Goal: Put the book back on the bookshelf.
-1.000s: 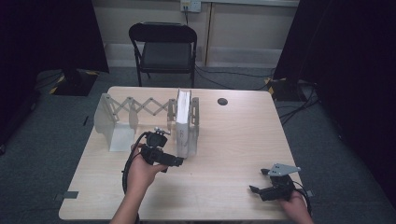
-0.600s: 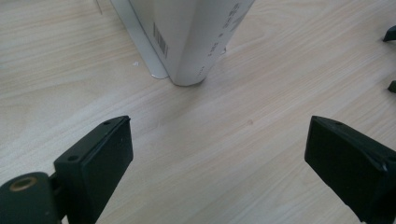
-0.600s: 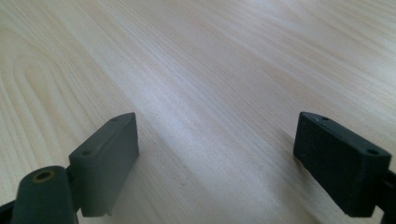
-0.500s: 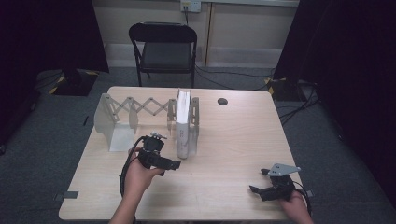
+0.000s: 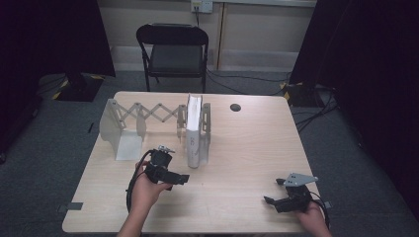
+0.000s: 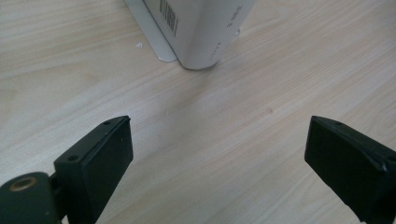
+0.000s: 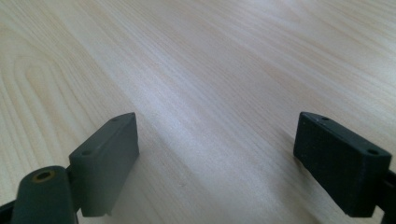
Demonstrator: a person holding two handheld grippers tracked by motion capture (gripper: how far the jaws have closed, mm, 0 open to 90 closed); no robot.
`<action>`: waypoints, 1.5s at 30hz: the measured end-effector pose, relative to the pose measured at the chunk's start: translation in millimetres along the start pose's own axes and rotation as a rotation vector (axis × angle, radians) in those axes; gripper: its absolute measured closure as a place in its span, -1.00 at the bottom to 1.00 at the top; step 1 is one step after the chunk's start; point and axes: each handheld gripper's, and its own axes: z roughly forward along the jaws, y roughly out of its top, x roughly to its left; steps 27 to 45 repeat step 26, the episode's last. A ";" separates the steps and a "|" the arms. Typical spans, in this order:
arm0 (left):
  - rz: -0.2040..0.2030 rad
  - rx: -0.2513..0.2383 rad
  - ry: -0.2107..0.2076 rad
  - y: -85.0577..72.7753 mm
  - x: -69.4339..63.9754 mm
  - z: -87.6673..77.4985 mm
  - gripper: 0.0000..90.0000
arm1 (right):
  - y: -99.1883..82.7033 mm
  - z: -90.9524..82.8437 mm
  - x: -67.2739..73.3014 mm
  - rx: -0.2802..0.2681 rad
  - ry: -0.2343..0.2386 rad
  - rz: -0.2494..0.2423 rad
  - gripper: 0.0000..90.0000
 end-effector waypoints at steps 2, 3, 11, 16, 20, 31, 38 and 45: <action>-0.001 0.005 -0.001 -3.7 0.9 4.3 -0.83 | 0.0 0.0 0.1 0.000 0.000 0.001 -0.70; 0.003 0.008 -0.010 -5.4 1.8 6.3 -0.82 | 0.0 0.0 0.0 0.000 0.000 0.000 -0.70; 0.017 0.016 0.001 -15.8 3.9 18.1 -0.82 | 0.0 0.0 0.0 0.000 0.000 0.000 -0.70; 0.026 0.025 0.037 -22.0 6.2 22.6 -0.84 | 0.0 0.0 0.0 0.000 0.000 0.001 -0.70; 0.040 0.020 0.052 -23.5 5.7 24.7 -0.86 | 0.0 0.0 0.0 0.000 -0.001 0.000 -0.70; 0.065 0.016 0.079 -26.9 8.5 26.6 -0.89 | 0.0 0.0 0.0 0.000 0.000 0.000 -0.70; 0.065 0.016 0.079 -26.9 8.5 26.6 -0.89 | 0.0 0.0 0.0 0.000 0.000 0.000 -0.70; 0.065 0.016 0.079 -26.9 8.5 26.6 -0.89 | 0.0 0.0 0.0 0.000 0.000 0.000 -0.70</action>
